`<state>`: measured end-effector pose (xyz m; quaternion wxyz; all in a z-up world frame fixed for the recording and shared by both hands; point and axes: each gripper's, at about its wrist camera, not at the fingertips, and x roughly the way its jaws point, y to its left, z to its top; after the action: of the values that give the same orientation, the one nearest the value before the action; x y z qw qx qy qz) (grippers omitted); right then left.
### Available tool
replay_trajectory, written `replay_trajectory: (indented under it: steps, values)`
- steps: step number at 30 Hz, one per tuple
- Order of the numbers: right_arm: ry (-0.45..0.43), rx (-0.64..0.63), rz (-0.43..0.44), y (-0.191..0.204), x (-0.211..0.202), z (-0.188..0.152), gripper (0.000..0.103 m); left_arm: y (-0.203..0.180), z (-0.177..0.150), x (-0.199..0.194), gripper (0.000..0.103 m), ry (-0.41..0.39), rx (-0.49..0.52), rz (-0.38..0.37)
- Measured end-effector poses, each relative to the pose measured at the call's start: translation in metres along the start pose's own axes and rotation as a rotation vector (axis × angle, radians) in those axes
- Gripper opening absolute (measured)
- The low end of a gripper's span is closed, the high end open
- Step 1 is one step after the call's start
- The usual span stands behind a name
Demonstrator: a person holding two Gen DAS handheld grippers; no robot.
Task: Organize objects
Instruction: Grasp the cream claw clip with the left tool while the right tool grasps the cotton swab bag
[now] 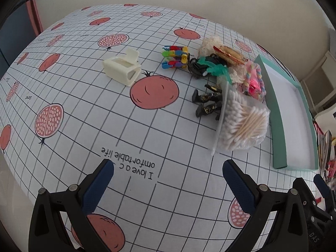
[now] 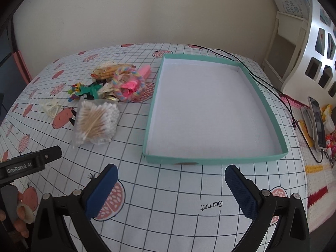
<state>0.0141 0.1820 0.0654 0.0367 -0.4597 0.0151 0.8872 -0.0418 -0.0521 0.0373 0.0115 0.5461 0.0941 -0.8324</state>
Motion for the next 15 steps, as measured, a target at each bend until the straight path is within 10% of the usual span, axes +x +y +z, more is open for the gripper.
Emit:
replay_trajectory:
  steps: [15]
  values:
    - [0.138, 0.033, 0.095, 0.047, 0.022, 0.066, 0.103, 0.031, 0.076, -0.005, 0.103, 0.049, -0.111, -0.033]
